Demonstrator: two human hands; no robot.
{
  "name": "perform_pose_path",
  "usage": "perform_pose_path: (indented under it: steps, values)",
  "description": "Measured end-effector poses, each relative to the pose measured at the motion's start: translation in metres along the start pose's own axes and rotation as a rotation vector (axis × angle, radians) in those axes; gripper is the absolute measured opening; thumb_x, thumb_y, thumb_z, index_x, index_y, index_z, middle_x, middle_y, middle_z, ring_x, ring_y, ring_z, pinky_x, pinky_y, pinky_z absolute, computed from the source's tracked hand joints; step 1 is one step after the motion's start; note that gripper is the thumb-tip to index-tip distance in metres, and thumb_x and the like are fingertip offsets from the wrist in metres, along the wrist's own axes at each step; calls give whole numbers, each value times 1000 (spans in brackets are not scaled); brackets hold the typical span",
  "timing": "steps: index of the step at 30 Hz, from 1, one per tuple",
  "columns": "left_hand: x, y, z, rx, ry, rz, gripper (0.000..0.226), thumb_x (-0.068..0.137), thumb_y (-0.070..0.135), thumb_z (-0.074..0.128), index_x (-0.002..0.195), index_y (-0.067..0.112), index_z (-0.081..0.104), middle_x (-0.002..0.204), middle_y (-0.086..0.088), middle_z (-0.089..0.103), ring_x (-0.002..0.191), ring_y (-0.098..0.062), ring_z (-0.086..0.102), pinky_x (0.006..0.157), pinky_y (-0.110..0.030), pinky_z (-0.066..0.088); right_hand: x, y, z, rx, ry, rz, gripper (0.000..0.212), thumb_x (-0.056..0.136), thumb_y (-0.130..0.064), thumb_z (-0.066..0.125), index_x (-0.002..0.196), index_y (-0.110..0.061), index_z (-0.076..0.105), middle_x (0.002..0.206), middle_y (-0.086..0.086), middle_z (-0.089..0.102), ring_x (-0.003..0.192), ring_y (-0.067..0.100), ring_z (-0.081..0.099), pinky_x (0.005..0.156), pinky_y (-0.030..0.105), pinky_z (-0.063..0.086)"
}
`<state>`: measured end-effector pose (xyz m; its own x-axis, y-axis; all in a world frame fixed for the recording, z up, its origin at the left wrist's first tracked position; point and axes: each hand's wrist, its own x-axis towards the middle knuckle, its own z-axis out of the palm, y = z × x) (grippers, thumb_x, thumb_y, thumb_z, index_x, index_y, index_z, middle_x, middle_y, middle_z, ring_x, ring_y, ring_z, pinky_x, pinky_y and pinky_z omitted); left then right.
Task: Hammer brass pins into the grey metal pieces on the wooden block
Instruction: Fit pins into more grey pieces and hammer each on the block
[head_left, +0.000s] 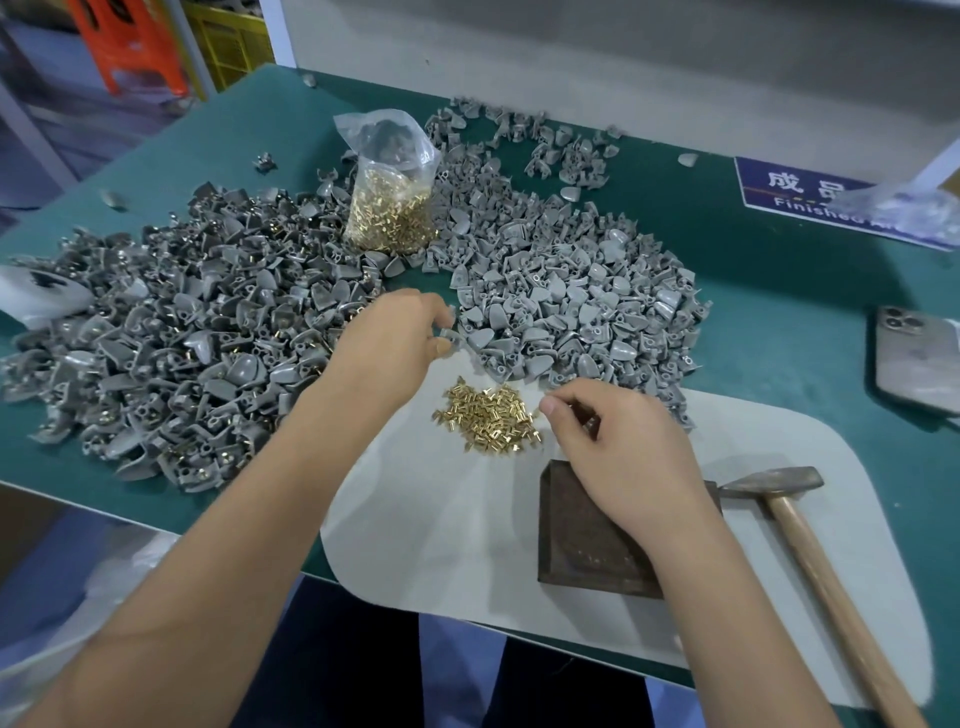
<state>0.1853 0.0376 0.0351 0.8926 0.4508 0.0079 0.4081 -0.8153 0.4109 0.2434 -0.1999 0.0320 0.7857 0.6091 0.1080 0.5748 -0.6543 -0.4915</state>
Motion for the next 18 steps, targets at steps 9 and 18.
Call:
perform_pose_path:
  steps: [9,18]
  values:
    - [-41,58,11,-764,107,98,9,90,24,74,88,27,67,74,8,71,67,0,64,60,-13,47,0,0,-1,456,217,-78,10,95,-26,71,101,-33,73,89,-17,72,81,11,67,74,42,58]
    - [-38,85,31,-1329,-168,-66,5,96,8,66,98,13,66,87,-10,77,75,-12,71,73,-24,56,0,3,-7,517,414,-123,29,85,-9,82,103,-31,77,96,-10,66,87,11,65,76,10,47]
